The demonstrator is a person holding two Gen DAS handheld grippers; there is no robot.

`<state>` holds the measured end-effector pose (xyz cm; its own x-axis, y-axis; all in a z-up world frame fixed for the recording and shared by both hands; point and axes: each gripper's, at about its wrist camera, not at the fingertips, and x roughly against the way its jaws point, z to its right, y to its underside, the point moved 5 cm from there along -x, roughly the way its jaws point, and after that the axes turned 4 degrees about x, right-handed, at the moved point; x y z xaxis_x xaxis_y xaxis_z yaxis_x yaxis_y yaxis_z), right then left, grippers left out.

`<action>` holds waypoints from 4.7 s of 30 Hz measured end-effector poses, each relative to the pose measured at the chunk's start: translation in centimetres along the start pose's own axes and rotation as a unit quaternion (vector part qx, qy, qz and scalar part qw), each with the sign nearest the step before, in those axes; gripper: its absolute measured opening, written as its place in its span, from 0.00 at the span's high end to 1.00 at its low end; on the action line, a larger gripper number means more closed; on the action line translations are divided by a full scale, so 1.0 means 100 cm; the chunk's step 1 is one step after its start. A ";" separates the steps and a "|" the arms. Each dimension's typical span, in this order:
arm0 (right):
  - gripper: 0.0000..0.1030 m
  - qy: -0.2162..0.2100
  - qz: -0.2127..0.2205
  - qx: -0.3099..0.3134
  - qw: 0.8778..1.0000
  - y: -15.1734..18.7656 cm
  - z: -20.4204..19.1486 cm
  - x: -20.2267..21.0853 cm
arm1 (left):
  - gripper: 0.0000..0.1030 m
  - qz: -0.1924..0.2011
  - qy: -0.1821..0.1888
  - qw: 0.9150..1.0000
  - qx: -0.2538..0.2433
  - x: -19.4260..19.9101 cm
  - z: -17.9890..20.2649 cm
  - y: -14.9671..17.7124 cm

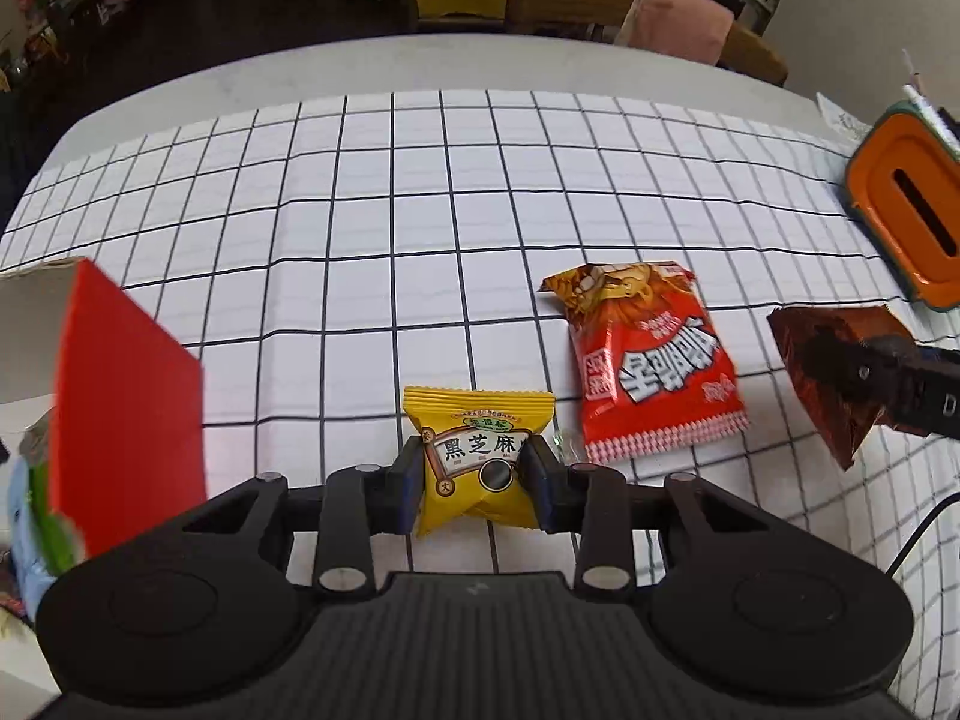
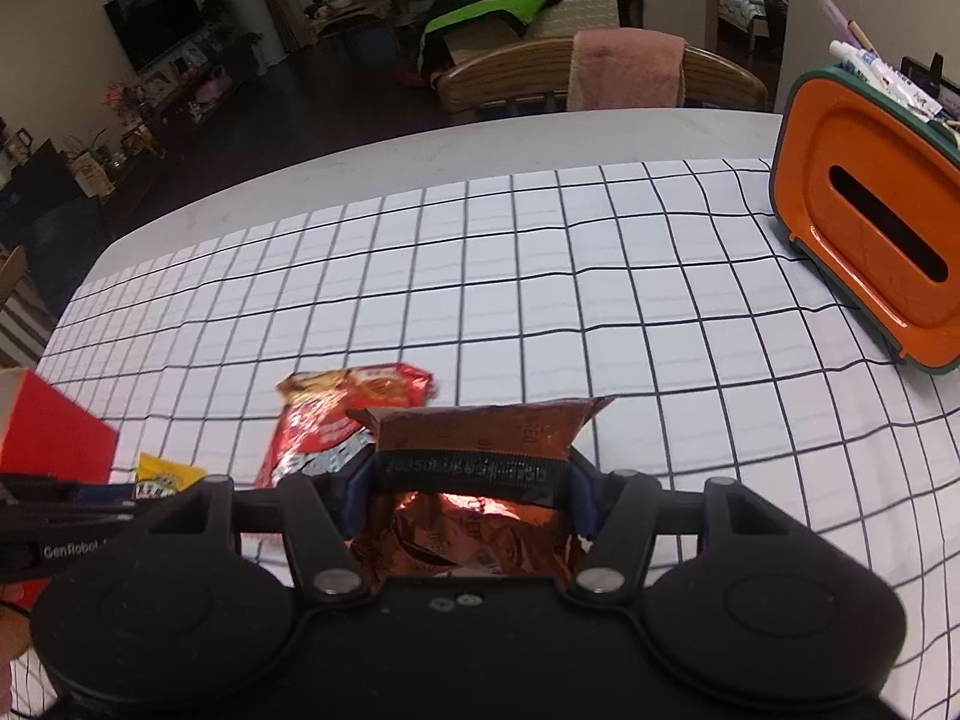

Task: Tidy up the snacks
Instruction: 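Carry the sesame candy and chocolate bag into the red box and release, then withdraw both tools from the box toward the red chip bag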

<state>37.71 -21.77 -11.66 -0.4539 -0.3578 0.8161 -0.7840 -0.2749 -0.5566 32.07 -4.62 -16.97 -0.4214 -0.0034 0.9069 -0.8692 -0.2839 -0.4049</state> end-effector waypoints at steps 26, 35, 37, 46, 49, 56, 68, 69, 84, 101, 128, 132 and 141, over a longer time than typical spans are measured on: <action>0.41 -0.059 0.024 0.080 0.995 0.008 -0.166 0.075 | 0.67 0.066 0.032 0.997 -0.035 0.162 -0.108 0.030; 0.41 -0.073 0.020 0.121 0.990 0.008 -0.248 0.061 | 0.67 0.077 0.008 0.997 -0.010 0.165 -0.168 0.029; 0.41 -0.076 0.017 0.129 0.989 0.008 -0.265 0.056 | 0.67 0.078 0.001 0.997 -0.004 0.165 -0.183 0.029; 0.41 -0.078 0.005 0.169 0.982 0.007 -0.338 0.025 | 0.67 0.080 -0.027 0.996 0.012 0.169 -0.255 0.026; 0.41 -0.072 -0.003 0.186 0.980 0.007 -0.356 0.011 | 0.67 0.074 -0.031 0.997 0.015 0.161 -0.273 0.023; 0.41 -0.057 -0.018 0.235 0.970 0.009 -0.389 -0.027 | 0.67 0.051 -0.044 0.998 0.013 0.133 -0.301 0.014; 0.41 -0.054 -0.055 0.261 0.962 0.006 -0.405 -0.072 | 0.67 -0.003 -0.052 0.999 -0.004 0.094 -0.303 0.000; 0.41 -0.053 -0.056 0.262 0.962 0.006 -0.406 -0.073 | 0.66 -0.010 -0.052 0.999 -0.004 0.091 -0.302 -0.001; 0.38 -0.038 -0.067 0.275 0.958 0.006 -0.413 -0.072 | 0.66 -0.032 -0.049 0.998 -0.007 0.086 -0.301 0.001; 0.22 -0.074 -0.026 0.254 0.964 0.006 -0.400 -0.011 | 0.50 0.052 -0.010 0.999 -0.009 0.144 -0.295 0.014; 0.00 -0.091 0.038 0.170 0.981 0.025 -0.268 0.080 | 0.20 0.159 0.047 0.984 -0.059 0.191 -0.180 0.036; 0.00 -0.075 0.032 0.159 0.984 0.024 -0.233 0.077 | 0.19 0.163 0.050 0.983 -0.066 0.185 -0.152 0.038; 0.00 -0.016 0.014 0.117 0.993 0.001 -0.146 0.041 | 0.19 0.146 0.050 0.985 -0.077 0.157 -0.087 0.038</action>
<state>29.61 -10.24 -6.09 -0.4574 -0.3957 0.7964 -0.6497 -0.4629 -0.6031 19.92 2.64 -5.26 -0.6755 0.0324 0.7367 -0.7331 -0.1368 -0.6662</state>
